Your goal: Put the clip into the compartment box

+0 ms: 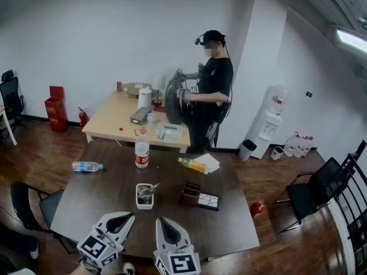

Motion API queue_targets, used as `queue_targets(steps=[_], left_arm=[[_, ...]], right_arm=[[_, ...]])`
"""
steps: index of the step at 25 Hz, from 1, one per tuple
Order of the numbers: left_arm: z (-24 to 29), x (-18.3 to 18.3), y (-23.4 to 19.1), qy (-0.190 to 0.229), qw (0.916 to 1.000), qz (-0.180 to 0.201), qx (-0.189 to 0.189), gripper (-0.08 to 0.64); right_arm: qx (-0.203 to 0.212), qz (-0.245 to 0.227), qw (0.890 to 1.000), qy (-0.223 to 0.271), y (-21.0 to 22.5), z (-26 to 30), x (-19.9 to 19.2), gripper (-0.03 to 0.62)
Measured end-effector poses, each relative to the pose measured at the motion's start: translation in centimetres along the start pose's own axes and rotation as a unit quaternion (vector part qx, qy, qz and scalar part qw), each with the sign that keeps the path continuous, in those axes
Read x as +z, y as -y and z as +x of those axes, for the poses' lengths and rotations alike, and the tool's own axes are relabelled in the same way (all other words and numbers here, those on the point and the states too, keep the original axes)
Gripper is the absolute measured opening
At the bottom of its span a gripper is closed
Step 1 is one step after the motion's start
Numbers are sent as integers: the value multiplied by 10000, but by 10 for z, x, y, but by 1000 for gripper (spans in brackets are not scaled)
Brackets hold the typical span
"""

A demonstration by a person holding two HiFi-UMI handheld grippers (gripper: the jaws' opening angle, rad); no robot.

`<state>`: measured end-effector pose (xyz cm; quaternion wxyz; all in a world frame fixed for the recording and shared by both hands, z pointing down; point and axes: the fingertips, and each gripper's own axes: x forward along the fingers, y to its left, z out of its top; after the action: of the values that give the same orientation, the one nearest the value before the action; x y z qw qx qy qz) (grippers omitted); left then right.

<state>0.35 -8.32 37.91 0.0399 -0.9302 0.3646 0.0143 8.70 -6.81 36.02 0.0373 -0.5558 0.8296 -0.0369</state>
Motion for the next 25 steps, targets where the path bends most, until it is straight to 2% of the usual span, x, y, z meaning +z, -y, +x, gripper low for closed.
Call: queue_targets(steps=[6,13,18,25], left_arm=[[-38,9,73,-7,9989,-63,468,-6],[-80,32,136,18,9986,125,511,-6],[-99,41,151,7,9990,142,434,-6],[-113,47,138,23,9990,262,361,-6]], right_arm=[[289,-37,9996,-38,-6,-88,9,-3],[299,-100,9995,-15,-17,-159,19,-3],[269,-349,9989,153,-33,-175,23,-3],[170,-494,9984,220,-55,-170,22,-5]])
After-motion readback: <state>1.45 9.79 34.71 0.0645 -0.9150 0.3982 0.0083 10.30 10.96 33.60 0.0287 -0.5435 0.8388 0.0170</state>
